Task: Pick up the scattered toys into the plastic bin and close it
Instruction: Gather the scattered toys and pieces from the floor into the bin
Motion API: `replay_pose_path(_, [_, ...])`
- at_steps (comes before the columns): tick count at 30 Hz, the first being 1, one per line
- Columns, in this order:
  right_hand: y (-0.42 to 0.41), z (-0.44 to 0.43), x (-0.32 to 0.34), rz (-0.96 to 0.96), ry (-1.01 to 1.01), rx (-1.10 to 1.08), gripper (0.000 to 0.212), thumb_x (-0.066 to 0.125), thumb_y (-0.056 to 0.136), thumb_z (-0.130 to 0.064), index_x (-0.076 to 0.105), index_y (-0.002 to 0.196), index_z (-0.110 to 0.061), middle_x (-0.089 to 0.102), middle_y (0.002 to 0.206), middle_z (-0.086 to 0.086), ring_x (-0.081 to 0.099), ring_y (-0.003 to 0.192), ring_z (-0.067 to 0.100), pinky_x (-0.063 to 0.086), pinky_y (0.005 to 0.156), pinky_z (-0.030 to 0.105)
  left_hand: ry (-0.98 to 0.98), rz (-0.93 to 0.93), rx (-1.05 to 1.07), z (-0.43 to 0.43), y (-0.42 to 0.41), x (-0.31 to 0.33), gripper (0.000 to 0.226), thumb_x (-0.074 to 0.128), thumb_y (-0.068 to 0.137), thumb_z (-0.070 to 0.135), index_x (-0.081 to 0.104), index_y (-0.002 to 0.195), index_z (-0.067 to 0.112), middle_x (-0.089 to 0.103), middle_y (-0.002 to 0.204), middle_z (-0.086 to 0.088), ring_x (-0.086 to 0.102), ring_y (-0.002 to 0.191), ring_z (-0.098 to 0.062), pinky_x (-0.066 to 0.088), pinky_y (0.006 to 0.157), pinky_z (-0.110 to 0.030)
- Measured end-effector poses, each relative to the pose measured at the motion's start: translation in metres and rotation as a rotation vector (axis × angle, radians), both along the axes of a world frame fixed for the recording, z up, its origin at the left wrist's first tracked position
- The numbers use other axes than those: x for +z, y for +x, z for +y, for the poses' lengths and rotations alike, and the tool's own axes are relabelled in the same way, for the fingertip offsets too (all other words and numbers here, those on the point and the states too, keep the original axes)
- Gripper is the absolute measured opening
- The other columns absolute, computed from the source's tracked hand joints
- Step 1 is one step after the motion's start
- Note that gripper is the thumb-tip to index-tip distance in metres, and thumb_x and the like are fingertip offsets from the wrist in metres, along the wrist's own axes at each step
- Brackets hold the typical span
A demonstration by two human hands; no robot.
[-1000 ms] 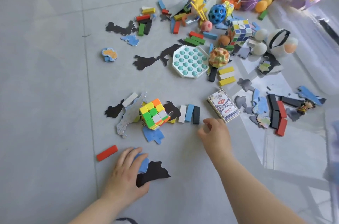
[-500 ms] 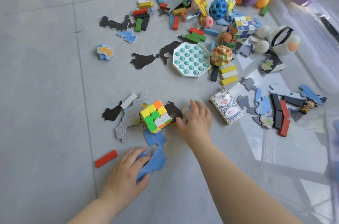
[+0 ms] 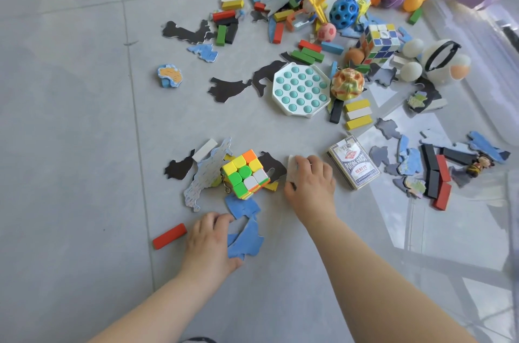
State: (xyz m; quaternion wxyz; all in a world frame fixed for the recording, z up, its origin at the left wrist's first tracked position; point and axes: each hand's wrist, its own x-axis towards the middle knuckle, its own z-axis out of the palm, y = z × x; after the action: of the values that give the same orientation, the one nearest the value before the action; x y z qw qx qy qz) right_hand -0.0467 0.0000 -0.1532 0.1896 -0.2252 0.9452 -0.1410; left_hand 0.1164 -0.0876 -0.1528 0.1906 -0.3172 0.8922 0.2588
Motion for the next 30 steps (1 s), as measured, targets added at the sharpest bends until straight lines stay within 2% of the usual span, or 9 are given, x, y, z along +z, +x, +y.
replay_pose_path(2, [0.001, -0.001, 0.000, 0.090, -0.019, 0.029, 0.032, 0.057, 0.076, -0.007, 0.061, 0.107, -0.001, 0.057, 0.111, 0.018, 0.051, 0.106, 0.042, 0.045, 0.081, 0.042, 0.053, -0.020, 0.032, -0.005, -0.005, 0.002, 0.058, 0.070, 0.073, 0.035, 0.039, 0.121, 0.026, 0.035, 0.117, 0.004, 0.036, 0.121, -0.015, 0.030, 0.096, -0.018])
replay_pose_path(5, [0.003, -0.001, -0.003, 0.147, -0.013, 0.031, 0.024, 0.058, 0.042, -0.011, 0.065, 0.065, -0.005, 0.063, 0.067, 0.013, 0.062, 0.057, 0.037, 0.048, 0.043, 0.033, 0.131, -0.044, 0.064, -0.011, -0.006, 0.003, 0.038, 0.073, 0.071, 0.033, 0.036, 0.074, 0.034, 0.031, 0.091, 0.010, 0.038, 0.098, -0.012, 0.033, 0.079, -0.017])
replay_pose_path(10, [0.008, 0.010, -0.006, 0.106, -0.047, -0.022, 0.026, 0.053, 0.054, -0.007, 0.066, 0.075, -0.001, 0.065, 0.085, 0.019, 0.062, 0.079, 0.042, 0.049, 0.066, 0.042, 0.247, 0.003, 0.122, -0.018, -0.003, 0.005, 0.038, 0.070, 0.076, 0.023, 0.035, 0.060, 0.026, 0.037, 0.074, 0.011, 0.039, 0.065, -0.004, 0.026, 0.054, -0.012])
replay_pose_path(15, [0.004, 0.010, -0.002, -0.031, 0.036, -0.024, 0.050, 0.051, 0.087, -0.037, 0.044, 0.132, -0.018, 0.036, 0.140, 0.002, 0.028, 0.132, 0.026, 0.020, 0.104, 0.035, 0.359, 0.070, 0.216, -0.010, 0.004, 0.009, 0.029, 0.067, 0.079, 0.017, 0.043, 0.065, 0.027, 0.045, 0.076, 0.011, 0.043, 0.070, -0.001, 0.031, 0.057, -0.009])
replay_pose_path(17, [0.006, 0.011, -0.006, 0.055, 0.032, 0.000, 0.040, 0.055, 0.084, -0.035, 0.057, 0.120, -0.017, 0.050, 0.128, 0.006, 0.044, 0.120, 0.030, 0.034, 0.097, 0.040, 0.380, 0.082, 0.222, -0.005, 0.007, 0.011, 0.026, 0.067, 0.079, 0.016, 0.046, 0.067, 0.025, 0.048, 0.077, 0.009, 0.044, 0.072, -0.002, 0.032, 0.059, -0.010])
replay_pose_path(19, [0.007, 0.016, -0.015, 0.209, -0.022, 0.007, 0.027, 0.052, 0.072, -0.029, 0.071, 0.083, -0.014, 0.067, 0.088, 0.007, 0.057, 0.085, 0.028, 0.051, 0.064, 0.034, 0.377, 0.085, 0.227, -0.003, 0.009, 0.012, 0.023, 0.067, 0.078, 0.015, 0.048, 0.069, 0.024, 0.049, 0.077, 0.007, 0.046, 0.072, -0.002, 0.033, 0.059, -0.011])
replay_pose_path(22, [0.002, 0.024, -0.019, 0.295, 0.060, 0.047, 0.007, 0.066, 0.056, -0.014, 0.067, 0.063, -0.014, 0.062, 0.063, 0.003, 0.053, 0.062, 0.024, 0.046, 0.044, 0.023, 0.377, 0.100, 0.223, -0.004, 0.008, 0.016, 0.021, 0.068, 0.078, 0.015, 0.050, 0.069, 0.022, 0.053, 0.077, 0.004, 0.048, 0.072, -0.004, 0.034, 0.059, -0.013])
replay_pose_path(26, [0.000, 0.028, -0.022, 0.320, 0.043, 0.075, 0.035, 0.084, 0.036, -0.008, 0.064, 0.064, -0.014, 0.060, 0.059, 0.001, 0.047, 0.063, 0.024, 0.042, 0.043, 0.021, 0.390, 0.143, 0.246, -0.006, 0.001, 0.021, 0.011, 0.068, 0.077, 0.013, 0.057, 0.076, 0.012, 0.058, 0.078, -0.002, 0.051, 0.071, -0.008, 0.035, 0.059, -0.016])
replay_pose_path(30, [-0.001, 0.039, -0.014, 0.299, -0.153, 0.001, 0.012, 0.049, 0.074, -0.012, 0.055, 0.085, -0.012, 0.063, 0.071, 0.006, 0.061, 0.062, 0.027, 0.047, 0.062, 0.023, 0.453, 0.167, 0.262, 0.003, -0.007, 0.030, 0.010, 0.068, 0.077, 0.009, 0.059, 0.076, 0.014, 0.060, 0.070, 0.000, 0.052, 0.067, -0.012, 0.037, 0.060, -0.018])
